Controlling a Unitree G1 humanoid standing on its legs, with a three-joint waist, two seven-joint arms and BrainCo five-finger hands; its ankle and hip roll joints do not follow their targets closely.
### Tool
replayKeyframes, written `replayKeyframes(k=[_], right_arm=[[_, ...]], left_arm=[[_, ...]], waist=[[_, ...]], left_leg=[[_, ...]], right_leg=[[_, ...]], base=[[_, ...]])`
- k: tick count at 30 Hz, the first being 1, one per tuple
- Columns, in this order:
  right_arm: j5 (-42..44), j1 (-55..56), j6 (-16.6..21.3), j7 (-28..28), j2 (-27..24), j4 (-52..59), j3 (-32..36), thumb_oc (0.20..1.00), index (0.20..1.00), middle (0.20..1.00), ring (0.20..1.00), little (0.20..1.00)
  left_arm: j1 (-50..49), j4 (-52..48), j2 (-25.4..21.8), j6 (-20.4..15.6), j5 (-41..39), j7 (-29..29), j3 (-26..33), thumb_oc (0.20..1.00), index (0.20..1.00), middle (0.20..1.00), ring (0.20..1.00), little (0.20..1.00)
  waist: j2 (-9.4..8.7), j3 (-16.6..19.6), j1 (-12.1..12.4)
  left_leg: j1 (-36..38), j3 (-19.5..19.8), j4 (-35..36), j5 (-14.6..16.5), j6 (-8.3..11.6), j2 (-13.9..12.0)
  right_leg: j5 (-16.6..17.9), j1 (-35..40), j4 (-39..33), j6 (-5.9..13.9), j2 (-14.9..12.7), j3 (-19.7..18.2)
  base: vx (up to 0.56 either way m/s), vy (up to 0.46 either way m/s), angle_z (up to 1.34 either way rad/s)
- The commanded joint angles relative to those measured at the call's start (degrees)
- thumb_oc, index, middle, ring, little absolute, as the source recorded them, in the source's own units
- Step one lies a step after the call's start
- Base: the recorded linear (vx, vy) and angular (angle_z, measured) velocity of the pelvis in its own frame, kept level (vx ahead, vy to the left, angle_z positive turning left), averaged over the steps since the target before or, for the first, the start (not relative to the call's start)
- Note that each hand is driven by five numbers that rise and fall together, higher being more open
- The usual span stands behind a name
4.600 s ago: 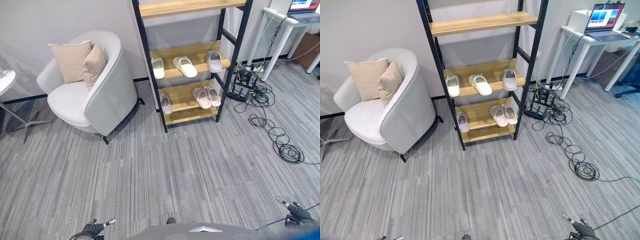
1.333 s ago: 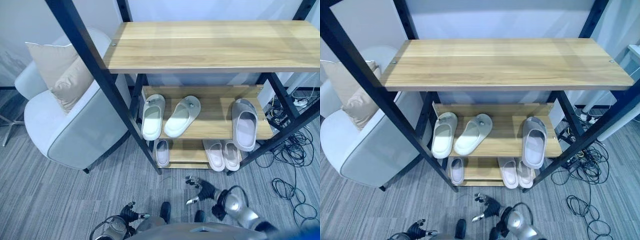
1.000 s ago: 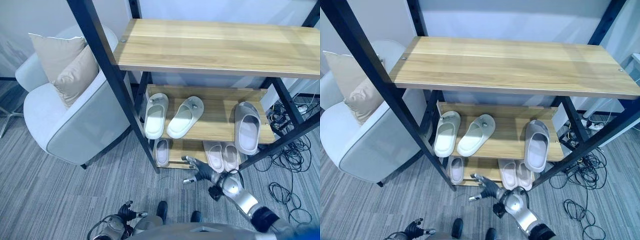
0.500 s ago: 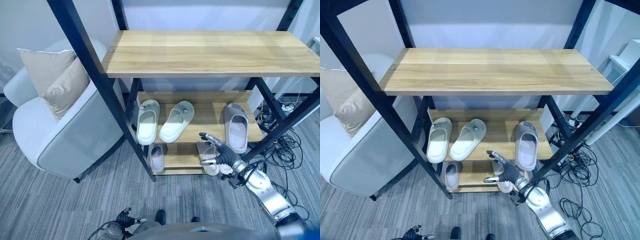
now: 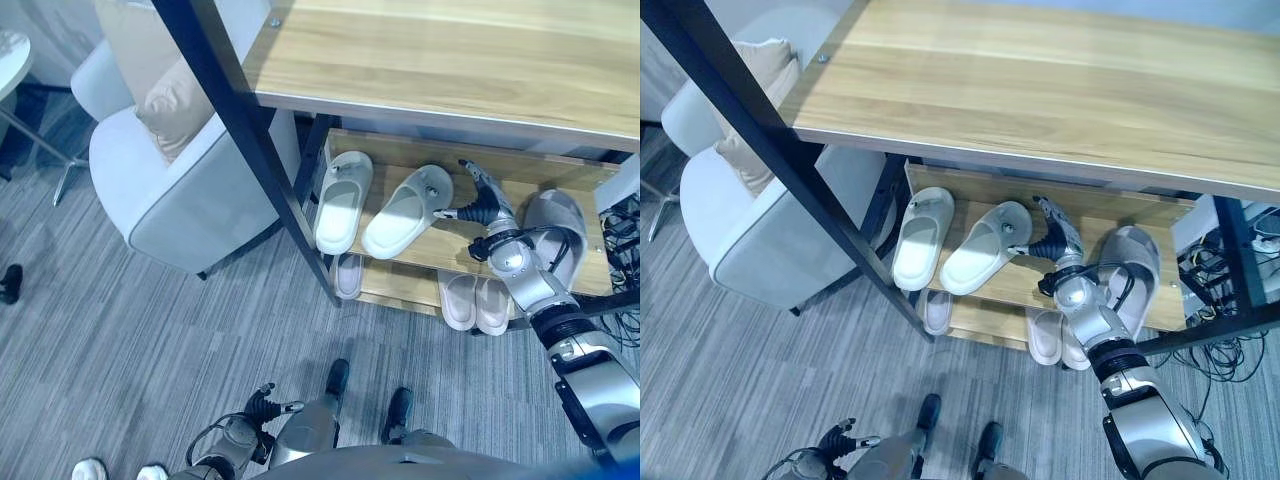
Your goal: Arrange the slippers neatly on the shoe rack.
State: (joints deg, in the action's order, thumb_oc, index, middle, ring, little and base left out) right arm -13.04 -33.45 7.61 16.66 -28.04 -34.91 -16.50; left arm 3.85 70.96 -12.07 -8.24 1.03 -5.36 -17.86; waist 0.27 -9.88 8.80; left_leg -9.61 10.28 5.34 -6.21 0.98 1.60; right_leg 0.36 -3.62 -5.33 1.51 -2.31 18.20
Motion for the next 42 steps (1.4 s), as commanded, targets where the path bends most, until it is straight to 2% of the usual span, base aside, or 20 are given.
replayKeyframes(k=[1, 6, 15, 16, 17, 22, 28, 33, 36, 42], right_arm=[[6.6, -0.2, 2.6, 2.8, -0.3, 2.7, 0.0, 1.0, 1.0, 1.0, 1.0, 1.0], [7.9, -2.4, 2.1, 2.5, 0.1, -0.8, -1.3, 1.0, 1.0, 1.0, 1.0, 1.0], [7.3, -8.9, -0.5, 4.2, 1.3, -14.7, -4.4, 1.0, 1.0, 1.0, 1.0, 1.0], [7.6, -9.1, -0.6, 4.4, 1.4, -15.1, -4.3, 0.542, 0.542, 0.542, 0.542, 0.542], [7.7, -9.1, -0.6, 4.6, 1.5, -15.1, -4.3, 0.2, 0.2, 0.2, 0.2, 0.2], [2.7, -7.1, -0.5, 6.4, 0.8, -9.1, -4.8, 0.2, 0.2, 0.2, 0.2, 0.2], [-17.0, -2.2, -3.3, 11.9, -5.0, 4.5, -3.1, 0.2, 0.2, 0.2, 0.2, 0.2], [-18.5, -4.8, -4.4, 13.6, -5.0, 2.8, -3.5, 0.2, 0.2, 0.2, 0.2, 0.2], [-14.7, -7.7, -3.8, 14.4, -4.0, 0.6, -3.8, 0.2, 0.2, 0.2, 0.2, 0.2], [-12.5, -10.2, -3.4, 15.7, -4.1, -0.8, -4.0, 0.2, 0.2, 0.2, 0.2, 0.2]], left_arm=[[1.9, 4.7, 2.8, -0.7, -0.2, -1.1, -3.6, 1.0, 1.0, 1.0, 1.0, 1.0], [3.1, 4.2, 3.0, -0.9, -0.9, -1.5, -4.5, 1.0, 1.0, 1.0, 1.0, 1.0], [4.4, 3.7, 2.5, -1.1, -2.3, -2.5, -5.4, 1.0, 1.0, 1.0, 1.0, 1.0], [4.4, 3.7, 2.4, -1.1, -2.3, -2.7, -5.4, 1.0, 1.0, 1.0, 1.0, 1.0], [4.4, 3.7, 2.4, -1.1, -2.3, -2.7, -5.4, 1.0, 1.0, 1.0, 1.0, 1.0], [3.6, 3.6, 2.6, -1.1, -1.7, -3.4, -4.4, 1.0, 1.0, 1.0, 1.0, 1.0], [4.5, 2.2, 3.0, -1.7, 1.2, -4.0, -3.9, 1.0, 1.0, 1.0, 1.0, 1.0], [5.2, 2.1, 3.2, -2.1, 1.1, -4.3, -4.6, 1.0, 1.0, 1.0, 1.0, 1.0], [5.8, 2.6, 3.0, -2.1, 0.2, -4.8, -5.0, 1.0, 1.0, 1.0, 1.0, 1.0], [5.9, 2.9, 2.8, -2.1, 0.3, -5.3, -5.4, 1.0, 1.0, 1.0, 1.0, 1.0]], waist=[[-1.7, 1.9, -0.5], [-2.06, 1.3, 0.3], [-2.48, -0.5, 2.2], [-2.45, -0.5, 2.3], [-2.47, -0.6, 2.4], [-2.84, -0.6, 2.6], [-3.52, -1.2, 2.2], [-3.76, -1.7, 2.4], [-3.99, -2.1, 2.8], [-4.26, -2.3, 3.6]], left_leg=[[1.3, 0.3, -0.3, 4.6, 1.4, 1.0], [-0.1, 1.3, -0.3, 4.2, 1.58, 1.5], [-2.8, 2.5, -0.3, 3.5, 1.91, 2.1], [-2.9, 2.7, -0.3, 3.4, 1.95, 2.2], [-2.9, 2.8, -0.3, 3.4, 1.97, 2.2], [-2.5, 3.1, -0.3, 3.6, 1.97, 2.1], [-2.4, 3.2, -0.3, 4.0, 1.95, 1.8], [-3.0, 3.1, -0.3, 3.9, 1.9, 1.8], [-4.0, 3.3, -0.3, 3.5, 2.12, 1.9], [-5.2, 3.9, -0.3, 3.1, 2.3, 2.2]], right_leg=[[-1.0, 0.9, 0.3, 5.24, -3.1, -0.2], [-0.9, 0.2, 0.3, 5.39, -3.4, 0.8], [-0.4, -1.6, 0.3, 5.77, -3.8, 1.7], [-0.4, -1.7, 0.3, 5.76, -3.8, 1.9], [-0.5, -1.7, 0.3, 5.77, -3.8, 2.0], [-0.6, -1.2, 0.3, 5.74, -3.8, 2.4], [-0.6, -1.3, 0.3, 5.95, -3.7, 2.6], [-0.4, -2.0, 0.3, 5.99, -3.8, 2.3], [-0.1, -2.8, 0.3, 6.11, -3.9, 2.5], [0.1, -3.5, 0.3, 6.28, -4.1, 3.3]], base=[[0.03, 0.031, 0.12], [0.04, 0.028, 0.11], [0.0, 0.01, 0.04], [0.0, 0.007, 0.13], [0.0, 0.004, 0.17], [0.0, 0.002, 0.05], [0.0, 0.004, 0.02], [-0.01, 0.007, 0.0], [0.0, 0.0, 0.0], [0.0, 0.012, 0.08]])
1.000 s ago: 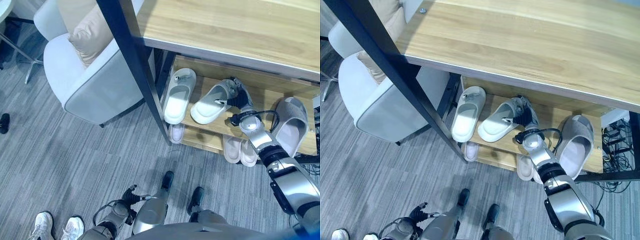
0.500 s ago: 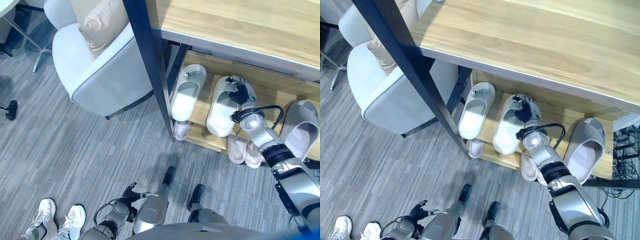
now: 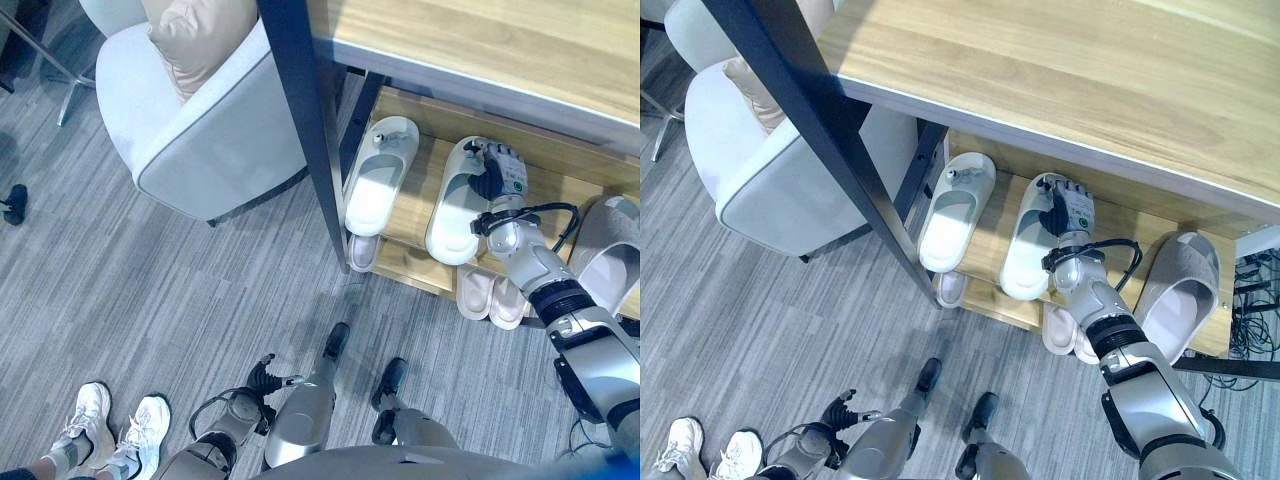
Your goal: Arrange the slippers neatly on the shoe rack.
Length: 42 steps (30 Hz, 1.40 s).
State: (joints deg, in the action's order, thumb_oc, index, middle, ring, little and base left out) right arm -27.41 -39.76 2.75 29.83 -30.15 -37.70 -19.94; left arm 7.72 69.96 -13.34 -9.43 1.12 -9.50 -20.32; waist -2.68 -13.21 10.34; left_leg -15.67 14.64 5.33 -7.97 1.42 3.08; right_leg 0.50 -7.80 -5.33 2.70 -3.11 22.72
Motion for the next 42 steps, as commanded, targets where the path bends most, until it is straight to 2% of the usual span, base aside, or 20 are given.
replayKeyframes(k=[1, 16, 26, 32, 33, 42], right_arm=[[2.1, -4.1, 1.5, 2.7, -2.0, 1.8, -0.5, 0.2, 0.2, 0.2, 0.2, 0.2], [4.3, -4.9, 3.3, 2.1, -0.1, 4.4, -1.7, 0.2, 0.2, 0.2, 0.2, 0.2], [4.7, -0.2, 4.2, 1.3, 4.1, 5.4, -2.4, 0.2, 0.2, 0.2, 0.2, 0.2], [5.9, -0.3, 3.9, 2.1, 3.7, 3.4, -1.5, 0.2, 0.2, 0.2, 0.2, 0.2], [5.8, -0.5, 3.7, 2.4, 3.4, 2.4, -1.4, 1.0, 1.0, 1.0, 1.0, 1.0], [5.0, 0.4, 2.7, 4.3, 2.5, 2.0, 0.2, 1.0, 1.0, 1.0, 1.0, 1.0]], left_arm=[[2.1, 4.0, 4.1, -0.9, 0.2, -1.3, -2.9, 1.0, 1.0, 1.0, 1.0, 1.0], [2.3, 3.8, 4.5, -1.1, 0.0, -2.2, -2.8, 1.0, 1.0, 1.0, 1.0, 1.0], [2.1, 4.1, 4.9, -0.6, -0.3, -3.0, -2.2, 1.0, 1.0, 1.0, 1.0, 1.0], [2.0, 4.3, 4.6, -0.6, -0.5, -3.4, -2.0, 1.0, 1.0, 1.0, 1.0, 1.0], [1.9, 4.4, 4.6, -0.5, -0.5, -3.4, -1.9, 1.0, 1.0, 1.0, 1.0, 1.0], [1.0, 4.7, 4.9, -0.2, -0.3, -3.8, -1.5, 1.0, 1.0, 1.0, 1.0, 1.0]], waist=[[-1.36, 1.0, 2.2], [-2.28, 0.5, 3.5], [-2.27, 0.4, 3.0], [-2.4, 0.5, 3.0], [-2.35, 0.5, 3.0], [-2.26, 1.0, 2.9]], left_leg=[[0.7, -0.3, -0.3, 4.8, 1.91, 0.8], [0.4, 0.3, -0.3, 5.0, 2.27, 1.2], [1.2, 0.3, -0.3, 5.3, 1.99, 1.1], [0.9, 0.5, -0.3, 5.3, 1.9, 1.4], [0.9, 0.6, -0.3, 5.3, 1.91, 1.4], [1.4, 0.6, -0.3, 5.7, 1.82, 1.5]], right_leg=[[0.0, 0.6, 0.3, 5.12, -3.3, -1.1], [-0.1, 0.9, 0.3, 5.17, -3.6, 0.0], [-0.1, 1.5, 0.3, 5.04, -3.6, 0.3], [-0.1, 1.3, 0.5, 5.06, -3.7, 0.7], [-0.1, 1.3, 0.4, 5.07, -3.8, 0.7], [-0.4, 1.6, 0.5, 5.02, -3.8, 0.7]], base=[[0.02, 0.018, 0.09], [0.01, 0.007, 0.04], [0.0, 0.004, 0.01], [0.01, 0.008, 0.02], [0.0, 0.0, 0.0], [0.01, 0.002, 0.02]])
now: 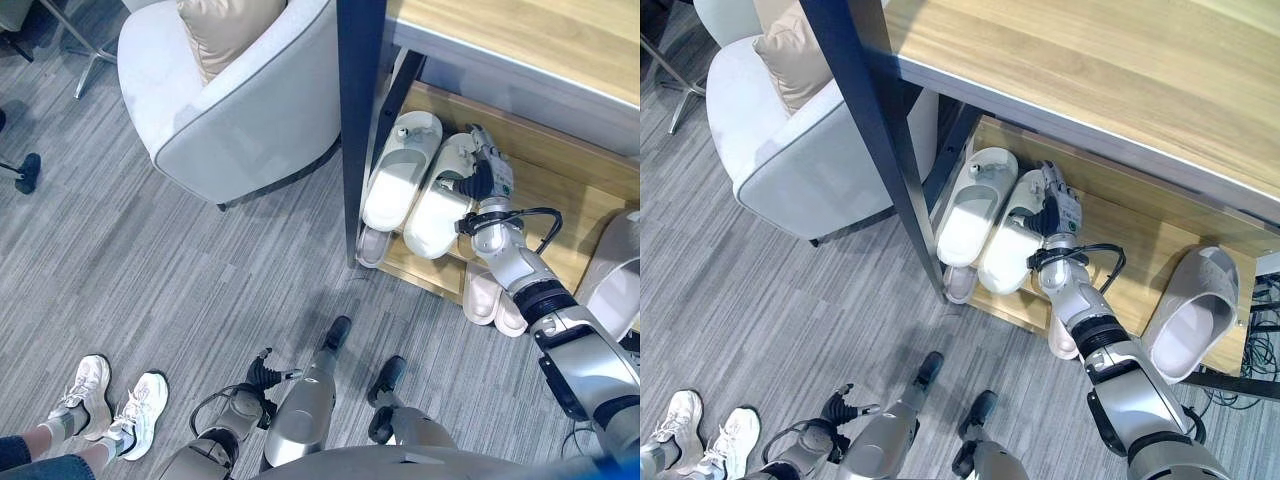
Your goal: Arrange the slippers neatly on the shoe rack.
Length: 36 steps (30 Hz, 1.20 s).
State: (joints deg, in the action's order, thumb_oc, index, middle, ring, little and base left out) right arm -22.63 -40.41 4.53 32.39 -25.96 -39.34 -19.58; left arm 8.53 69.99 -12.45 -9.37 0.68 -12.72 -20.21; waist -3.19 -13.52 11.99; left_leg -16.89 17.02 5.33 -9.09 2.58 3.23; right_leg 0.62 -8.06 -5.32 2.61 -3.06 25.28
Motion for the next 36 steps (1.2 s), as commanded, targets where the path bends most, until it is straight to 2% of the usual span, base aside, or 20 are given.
replayKeyframes(k=[1, 8, 16, 24, 29, 36], right_arm=[[0.9, 1.3, 1.1, 1.9, -1.4, 3.9, 0.4, 1.0, 1.0, 1.0, 1.0, 1.0], [-0.3, 6.9, 2.5, 3.7, -1.7, 12.7, 4.3, 1.0, 1.0, 1.0, 1.0, 1.0], [1.2, 12.6, 3.5, 2.4, -1.4, 17.7, 7.3, 1.0, 1.0, 1.0, 1.0, 1.0], [-6.1, 21.3, 1.0, 4.7, -8.0, 22.7, 15.1, 1.0, 1.0, 1.0, 1.0, 1.0], [-5.2, 25.8, -1.8, 7.1, -8.9, 18.5, 20.7, 1.0, 1.0, 1.0, 1.0, 1.0], [-0.4, 27.1, -3.2, 8.0, -7.8, 9.4, 21.9, 1.0, 1.0, 1.0, 1.0, 1.0]], left_arm=[[0.1, 4.6, 4.1, -0.2, 0.1, -0.7, -1.6, 1.0, 1.0, 1.0, 1.0, 1.0], [-1.3, 4.8, 4.5, 0.2, 1.3, -1.0, -0.3, 1.0, 1.0, 1.0, 1.0, 1.0], [-3.4, 5.6, 4.8, 1.0, 2.0, -0.9, 1.5, 1.0, 1.0, 1.0, 1.0, 1.0], [-5.1, 5.8, 4.8, 1.3, 3.8, -0.6, 3.6, 1.0, 1.0, 1.0, 1.0, 1.0], [-6.0, 6.0, 5.2, 1.3, 4.3, -0.5, 3.8, 1.0, 1.0, 1.0, 1.0, 1.0], [-6.4, 6.2, 5.1, 1.7, 3.6, -0.9, 3.9, 1.0, 1.0, 1.0, 1.0, 1.0]], waist=[[-1.72, 1.4, 1.1], [-1.04, 2.2, -0.1], [-0.61, 3.3, -1.2], [0.0, 4.5, -3.1], [0.58, 5.2, -4.8], [1.39, 5.6, -6.0]], left_leg=[[2.7, -1.8, -0.3, 6.8, 0.63, 1.3], [3.9, -2.4, -0.3, 7.3, 0.45, 1.0], [5.2, -3.1, -0.3, 7.8, 0.22, 0.8], [6.4, -3.6, -0.3, 8.2, 0.03, 0.6], [7.3, -4.5, -0.3, 8.7, -0.13, 0.4], [8.1, -5.8, -0.3, 9.0, -0.22, 0.1]], right_leg=[[-0.5, 2.0, 0.5, 5.11, -3.9, -1.9], [-0.7, 2.8, 0.5, 5.07, -4.0, -2.3], [-0.9, 3.8, 0.4, 4.89, -3.9, -2.8], [-1.2, 4.5, 0.4, 4.88, -3.8, -2.8], [-1.3, 4.9, 0.3, 4.86, -3.7, -4.1], [-1.3, 4.9, 0.3, 4.7, -3.6, -5.5]], base=[[0.0, 0.0, 0.0], [0.0, 0.0, 0.0], [0.0, 0.0, -0.02], [0.0, 0.0, 0.0], [0.0, 0.003, -0.15], [0.0, 0.0, -0.13]])
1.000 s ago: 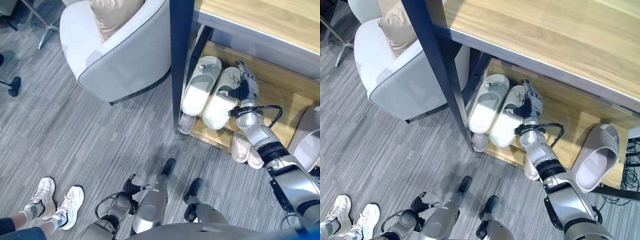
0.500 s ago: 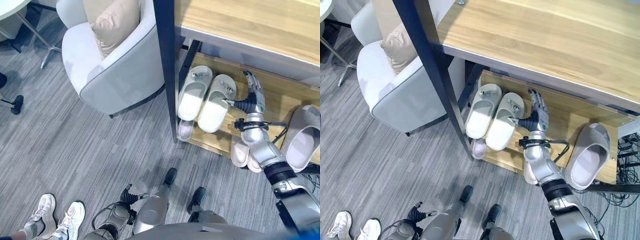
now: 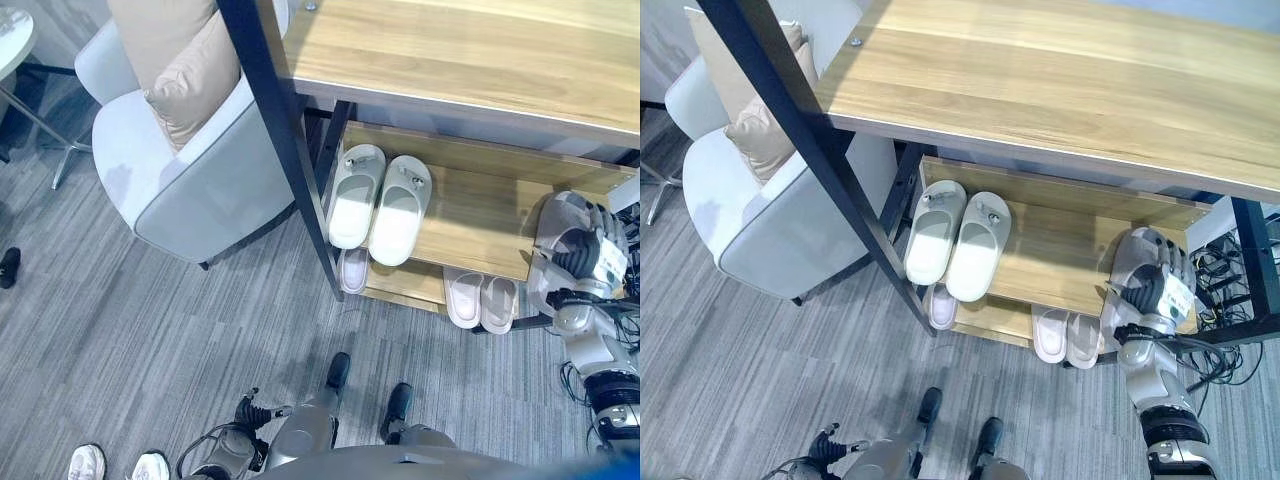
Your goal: Arrange the slippers neatly on the shoe rack.
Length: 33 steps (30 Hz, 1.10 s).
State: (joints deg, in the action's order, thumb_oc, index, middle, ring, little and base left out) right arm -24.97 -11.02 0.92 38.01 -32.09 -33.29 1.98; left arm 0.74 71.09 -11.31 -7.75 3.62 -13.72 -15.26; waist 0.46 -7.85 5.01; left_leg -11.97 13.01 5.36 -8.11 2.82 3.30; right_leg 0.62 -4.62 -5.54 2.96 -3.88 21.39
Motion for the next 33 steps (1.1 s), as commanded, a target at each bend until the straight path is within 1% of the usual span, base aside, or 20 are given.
replayKeyframes(k=[1, 5, 7, 9, 10, 12, 14, 16, 19, 24, 27, 30, 33], right_arm=[[2.1, -2.0, 0.2, 2.4, -1.7, 2.7, 0.5, 1.0, 1.0, 1.0, 1.0, 1.0], [2.2, -0.4, -0.7, 3.7, -1.0, 1.2, 1.6, 1.0, 1.0, 1.0, 1.0, 1.0], [4.8, 0.3, -1.0, 5.8, 1.4, -1.8, 2.8, 1.0, 1.0, 1.0, 1.0, 1.0], [6.1, 0.2, -1.3, 5.9, 2.1, -3.8, 2.5, 1.0, 1.0, 1.0, 1.0, 1.0], [8.2, -0.5, -1.3, 5.7, 3.1, -7.0, 1.5, 1.0, 1.0, 1.0, 1.0, 1.0], [11.3, -1.6, -0.6, 4.5, 4.0, -9.5, 0.4, 1.0, 1.0, 1.0, 1.0, 1.0], [14.4, -2.8, 0.1, 3.4, 4.4, -11.0, -0.3, 1.0, 1.0, 1.0, 1.0, 1.0], [15.5, -4.1, 0.3, 2.0, 4.7, -11.7, -1.6, 1.0, 1.0, 1.0, 1.0, 1.0], [17.6, -5.6, 1.3, 1.1, 5.0, -11.7, -2.3, 1.0, 1.0, 1.0, 1.0, 1.0], [24.0, -7.9, 3.3, -2.3, 6.7, -11.4, -3.8, 1.0, 1.0, 1.0, 1.0, 1.0], [24.1, -8.6, 3.5, -4.1, 7.5, -10.5, -5.4, 1.0, 1.0, 1.0, 1.0, 1.0], [25.3, -7.9, 4.7, -5.1, 9.6, -5.0, -5.7, 1.0, 1.0, 1.0, 1.0, 1.0], [23.8, -6.3, 5.3, -5.7, 10.0, -0.1, -5.5, 1.0, 1.0, 1.0, 1.0, 1.0]], left_arm=[[1.3, 5.1, 3.9, 0.1, 0.6, 0.2, -1.0, 1.0, 1.0, 1.0, 1.0, 1.0], [0.6, 5.4, 4.2, 0.3, 0.8, -0.2, -0.8, 1.0, 1.0, 1.0, 1.0, 1.0], [0.2, 5.6, 4.6, 0.4, 0.5, -0.5, -1.1, 1.0, 1.0, 1.0, 1.0, 1.0], [0.2, 5.7, 4.7, 0.5, 0.4, -0.7, -1.3, 1.0, 1.0, 1.0, 1.0, 1.0], [0.2, 5.8, 4.8, 0.6, 0.2, -1.1, -1.5, 1.0, 1.0, 1.0, 1.0, 1.0], [0.5, 5.8, 4.6, 0.7, -0.1, -1.4, -1.8, 1.0, 1.0, 1.0, 1.0, 1.0], [0.6, 6.0, 4.4, 1.0, -0.5, -1.6, -1.7, 1.0, 1.0, 1.0, 1.0, 1.0], [0.7, 6.2, 4.3, 1.2, -0.7, -1.6, -1.7, 1.0, 1.0, 1.0, 1.0, 1.0], [0.6, 6.5, 4.2, 1.5, -1.1, -1.8, -1.5, 1.0, 1.0, 1.0, 1.0, 1.0], [0.7, 7.0, 4.0, 1.8, -1.7, -1.6, -1.5, 1.0, 1.0, 1.0, 1.0, 1.0], [0.6, 6.9, 3.8, 1.8, -2.0, -1.5, -1.2, 1.0, 1.0, 1.0, 1.0, 1.0], [0.9, 6.7, 3.6, 2.0, -2.3, -1.6, -0.6, 1.0, 1.0, 1.0, 1.0, 1.0], [0.9, 6.6, 3.8, 2.2, -1.9, -1.3, -0.1, 1.0, 1.0, 1.0, 1.0, 1.0]], waist=[[-2.19, -0.1, 0.9], [-1.73, 0.2, 0.2], [-1.38, 0.3, -0.3], [-1.28, 0.4, -0.4], [-1.22, 0.5, -0.5], [-1.25, 0.6, -0.6], [-1.34, 0.7, -0.6], [-1.4, 0.7, -0.6], [-1.35, 0.7, -0.5], [-1.55, 0.7, -0.4], [-1.83, 0.6, -0.1], [-2.14, 0.4, 0.1], [-2.2, 0.3, -0.1]], left_leg=[[3.3, -1.8, -0.4, 8.0, -0.49, 0.1], [3.6, -2.3, -0.4, 8.2, -0.55, 0.0], [3.9, -2.6, -0.4, 8.3, -0.69, 0.1], [4.0, -2.6, -0.4, 8.3, -0.75, 0.2], [4.0, -2.7, -0.4, 8.4, -0.8, 0.2], [4.0, -2.8, -0.4, 8.4, -0.8, 0.2], [3.9, -3.1, -0.4, 8.4, -0.79, 0.3], [3.9, -3.3, -0.4, 8.4, -0.82, 0.3], [3.8, -3.4, -0.4, 8.3, -0.86, 0.4], [3.6, -3.6, -0.4, 8.3, -0.97, 0.4], [3.7, -3.7, -0.4, 8.3, -1.0, 0.4], [3.8, -3.8, -0.4, 8.4, -1.0, 0.5], [3.9, -4.0, -0.4, 8.5, -1.05, 0.3]], right_leg=[[-1.3, 1.6, 0.5, 4.31, -2.7, -1.7], [-1.3, 1.6, 0.5, 4.24, -2.6, -2.5], [-1.3, 1.8, 0.5, 4.18, -2.7, -2.9], [-1.3, 1.8, 0.5, 4.16, -2.6, -3.1], [-1.3, 1.7, 0.5, 4.15, -2.7, -3.4], [-1.2, 1.5, 0.5, 4.17, -2.8, -3.5], [-1.1, 1.4, 0.5, 4.21, -2.9, -3.6], [-1.1, 1.4, 0.5, 4.25, -2.9, -3.8], [-0.9, 1.2, 0.5, 4.27, -3.1, -4.0], [-0.7, 1.1, 0.5, 4.26, -3.2, -4.1], [-0.7, 1.2, 0.5, 4.22, -3.3, -4.0], [-0.7, 1.4, 0.5, 4.22, -3.2, -3.9], [-0.7, 1.4, 0.5, 4.19, -3.2, -3.9]], base=[[0.0, 0.0, 0.0], [0.0, 0.001, -0.03], [0.01, 0.004, -0.04], [0.0, 0.004, -0.07], [0.0, 0.004, -0.16], [0.0, 0.001, -0.07], [0.0, 0.0, 0.0], [0.0, 0.0, 0.0], [0.0, 0.0, 0.0], [0.0, 0.0, 0.0], [0.01, 0.01, -0.04], [0.0, 0.0, 0.0], [0.0, 0.0, 0.0]])
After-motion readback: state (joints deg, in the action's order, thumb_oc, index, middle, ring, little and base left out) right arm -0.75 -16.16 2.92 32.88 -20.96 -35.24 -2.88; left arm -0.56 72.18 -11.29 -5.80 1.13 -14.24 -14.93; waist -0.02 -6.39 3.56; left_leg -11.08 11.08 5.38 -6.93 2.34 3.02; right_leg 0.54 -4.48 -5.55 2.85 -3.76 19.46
